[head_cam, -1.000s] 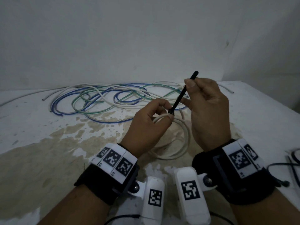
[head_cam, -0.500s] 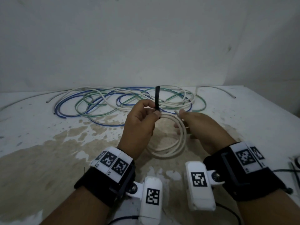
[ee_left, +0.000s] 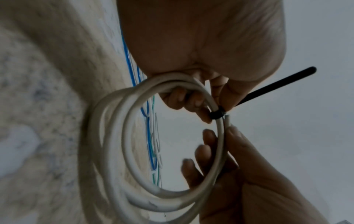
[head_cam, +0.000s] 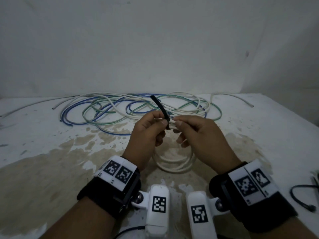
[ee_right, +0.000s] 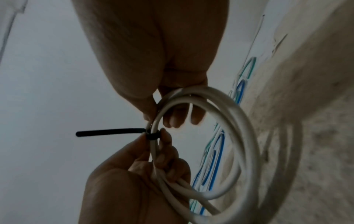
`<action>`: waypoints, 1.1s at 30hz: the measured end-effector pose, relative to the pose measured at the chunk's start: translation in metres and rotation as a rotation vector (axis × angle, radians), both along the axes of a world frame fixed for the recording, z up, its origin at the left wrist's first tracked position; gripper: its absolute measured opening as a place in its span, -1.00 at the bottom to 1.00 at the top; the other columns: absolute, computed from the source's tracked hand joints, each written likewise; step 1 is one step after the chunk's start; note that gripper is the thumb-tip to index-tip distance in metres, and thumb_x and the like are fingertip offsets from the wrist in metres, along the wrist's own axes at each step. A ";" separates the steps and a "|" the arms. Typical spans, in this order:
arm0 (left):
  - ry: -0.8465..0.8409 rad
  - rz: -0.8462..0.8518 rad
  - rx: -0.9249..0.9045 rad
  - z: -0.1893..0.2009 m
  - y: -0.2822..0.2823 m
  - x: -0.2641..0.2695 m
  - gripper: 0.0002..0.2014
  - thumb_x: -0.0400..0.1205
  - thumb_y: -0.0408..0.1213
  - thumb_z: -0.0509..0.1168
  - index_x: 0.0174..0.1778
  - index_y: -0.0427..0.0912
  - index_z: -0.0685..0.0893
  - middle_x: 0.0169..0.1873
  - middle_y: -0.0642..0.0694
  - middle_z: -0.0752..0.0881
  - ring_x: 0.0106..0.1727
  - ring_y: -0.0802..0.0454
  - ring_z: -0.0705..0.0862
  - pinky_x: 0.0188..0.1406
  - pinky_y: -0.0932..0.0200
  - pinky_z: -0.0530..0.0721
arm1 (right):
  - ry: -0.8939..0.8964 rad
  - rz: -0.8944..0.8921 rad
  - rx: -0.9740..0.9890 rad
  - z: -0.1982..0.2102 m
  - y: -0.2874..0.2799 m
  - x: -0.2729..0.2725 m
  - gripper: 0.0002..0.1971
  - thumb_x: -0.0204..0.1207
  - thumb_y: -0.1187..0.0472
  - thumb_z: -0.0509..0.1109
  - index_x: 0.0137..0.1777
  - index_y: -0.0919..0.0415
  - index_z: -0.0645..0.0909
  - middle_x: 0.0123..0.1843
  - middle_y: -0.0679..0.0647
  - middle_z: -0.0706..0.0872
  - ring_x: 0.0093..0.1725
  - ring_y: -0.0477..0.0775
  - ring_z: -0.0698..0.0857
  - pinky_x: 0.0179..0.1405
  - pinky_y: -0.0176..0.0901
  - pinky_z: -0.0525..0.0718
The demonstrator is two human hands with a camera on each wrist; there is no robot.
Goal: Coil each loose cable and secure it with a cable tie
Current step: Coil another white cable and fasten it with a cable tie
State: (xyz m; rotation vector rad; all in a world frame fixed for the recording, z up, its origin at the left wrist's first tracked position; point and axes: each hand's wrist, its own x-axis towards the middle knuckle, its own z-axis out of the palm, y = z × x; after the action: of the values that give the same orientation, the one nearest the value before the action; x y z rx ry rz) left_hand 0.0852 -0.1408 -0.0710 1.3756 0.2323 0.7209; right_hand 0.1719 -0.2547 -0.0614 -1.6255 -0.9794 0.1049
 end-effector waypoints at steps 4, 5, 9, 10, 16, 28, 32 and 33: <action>-0.028 -0.016 -0.003 -0.001 0.000 0.000 -0.84 0.66 -0.54 0.15 -0.06 -0.25 0.60 -0.48 0.04 0.59 -0.50 0.10 0.36 -0.53 0.26 0.31 | -0.101 -0.060 -0.016 -0.001 0.001 -0.001 -0.85 0.58 0.26 0.35 0.01 0.07 0.75 -0.19 -0.22 0.71 -0.11 -0.17 0.70 -0.05 -0.17 0.67; -0.031 -0.011 -0.006 0.000 -0.001 0.000 -0.85 0.66 -0.54 0.16 -0.05 -0.27 0.60 -0.47 0.02 0.57 -0.50 0.11 0.36 -0.53 0.26 0.30 | -0.106 -0.068 -0.014 0.000 0.001 -0.001 -0.88 0.58 0.25 0.35 -0.04 0.06 0.71 -0.20 -0.19 0.71 -0.09 -0.12 0.71 -0.06 -0.14 0.67; -0.036 0.037 0.019 0.000 -0.003 0.001 -0.88 0.64 -0.58 0.18 -0.05 -0.32 0.58 -0.49 0.03 0.56 -0.51 0.12 0.35 -0.54 0.27 0.30 | -0.125 -0.076 -0.045 0.001 -0.002 -0.001 -0.88 0.55 0.26 0.35 -0.22 0.14 0.58 -0.27 -0.03 0.70 -0.26 -0.12 0.64 -0.21 -0.21 0.58; -0.034 0.055 0.042 -0.001 -0.003 0.001 -0.88 0.63 -0.59 0.19 -0.06 -0.33 0.58 -0.50 0.04 0.56 -0.52 0.13 0.37 -0.55 0.28 0.31 | -0.123 -0.078 -0.056 0.002 -0.002 0.000 -0.88 0.54 0.26 0.34 -0.23 0.16 0.57 -0.27 0.01 0.71 -0.26 -0.06 0.64 -0.22 -0.16 0.57; -0.041 0.083 0.152 -0.001 -0.006 0.001 -0.78 0.60 -0.62 0.25 -0.17 -0.20 0.64 -0.34 -0.02 0.67 -0.47 0.32 0.54 -0.43 0.44 0.46 | -0.138 -0.071 -0.097 0.005 -0.004 0.005 -0.85 0.50 0.30 0.39 -0.30 0.13 0.59 -0.30 0.05 0.73 -0.30 -0.02 0.64 -0.25 -0.15 0.57; -0.003 0.083 0.074 0.004 -0.011 0.000 -0.74 0.65 -0.55 0.21 -0.09 -0.09 0.69 -0.57 0.16 0.63 -0.55 0.24 0.40 -0.51 0.29 0.35 | 0.005 0.037 0.001 0.004 0.000 0.002 -0.74 0.60 0.33 0.26 -0.09 -0.12 0.52 -0.26 -0.14 0.68 -0.28 -0.31 0.64 -0.14 -0.36 0.51; -0.021 0.046 0.047 0.007 -0.011 -0.001 -0.76 0.62 -0.55 0.21 -0.09 -0.14 0.70 -0.59 0.12 0.59 -0.55 0.19 0.37 -0.50 0.24 0.30 | -0.037 0.095 0.037 0.006 -0.002 0.002 -0.65 0.61 0.40 0.25 0.01 -0.18 0.50 -0.32 -0.08 0.64 -0.30 -0.39 0.64 -0.19 -0.54 0.49; -0.020 0.046 0.083 0.007 -0.012 -0.002 -0.78 0.62 -0.53 0.24 -0.08 -0.12 0.70 -0.53 0.13 0.65 -0.55 0.23 0.43 -0.50 0.29 0.36 | -0.049 0.104 0.032 0.005 -0.002 0.002 -0.62 0.61 0.40 0.25 0.03 -0.22 0.49 -0.34 -0.09 0.64 -0.29 -0.39 0.65 -0.19 -0.54 0.50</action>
State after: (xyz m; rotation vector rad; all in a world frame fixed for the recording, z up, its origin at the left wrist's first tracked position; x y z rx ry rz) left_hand 0.0833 -0.1528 -0.0643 1.4447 0.2210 0.7901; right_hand 0.1737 -0.2568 -0.0561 -1.5544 -1.0990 0.1202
